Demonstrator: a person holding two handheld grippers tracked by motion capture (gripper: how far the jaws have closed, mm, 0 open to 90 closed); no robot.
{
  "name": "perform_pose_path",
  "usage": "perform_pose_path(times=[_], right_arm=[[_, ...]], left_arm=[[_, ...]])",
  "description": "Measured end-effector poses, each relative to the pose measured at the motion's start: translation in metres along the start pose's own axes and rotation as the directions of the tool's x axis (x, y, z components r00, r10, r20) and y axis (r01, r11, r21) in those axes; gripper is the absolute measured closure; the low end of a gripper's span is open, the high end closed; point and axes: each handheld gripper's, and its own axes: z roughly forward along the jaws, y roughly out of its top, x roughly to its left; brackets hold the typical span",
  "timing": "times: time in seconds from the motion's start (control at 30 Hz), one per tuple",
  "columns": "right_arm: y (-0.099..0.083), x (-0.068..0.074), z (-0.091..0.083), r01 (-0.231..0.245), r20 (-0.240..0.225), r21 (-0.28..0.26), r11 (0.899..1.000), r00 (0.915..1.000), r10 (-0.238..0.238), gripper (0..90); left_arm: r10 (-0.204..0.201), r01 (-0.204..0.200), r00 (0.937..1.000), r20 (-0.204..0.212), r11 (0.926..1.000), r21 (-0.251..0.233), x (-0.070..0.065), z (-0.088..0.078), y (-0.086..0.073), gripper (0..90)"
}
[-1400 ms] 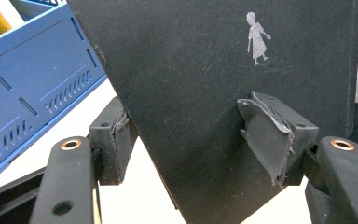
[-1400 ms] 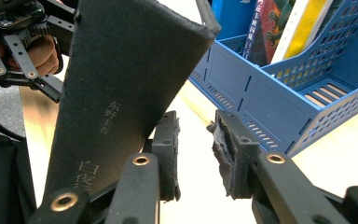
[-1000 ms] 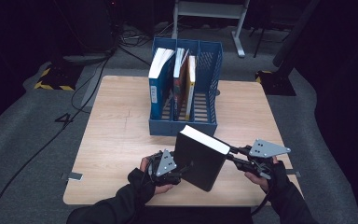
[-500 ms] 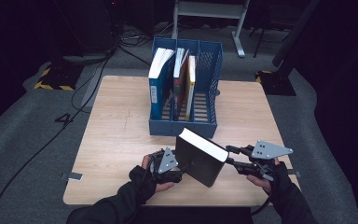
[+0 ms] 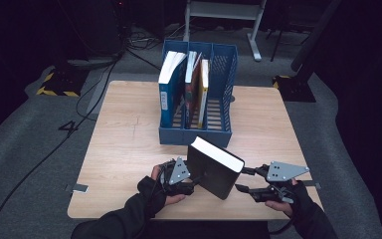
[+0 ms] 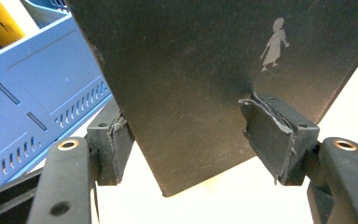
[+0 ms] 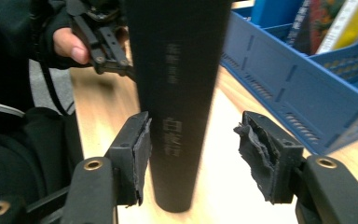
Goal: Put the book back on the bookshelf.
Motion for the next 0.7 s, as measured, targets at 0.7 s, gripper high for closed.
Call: perform_pose_path(times=[0.7], right_arm=[[0.04, 0.013, 0.035, -0.053, 0.072, -0.089, 0.995, 0.9957, 0.059, 39.6]], left_arm=[[0.035, -0.034, 0.9994, -0.007, 0.992, 0.121, 0.011, 0.008, -0.015, 29.2]])
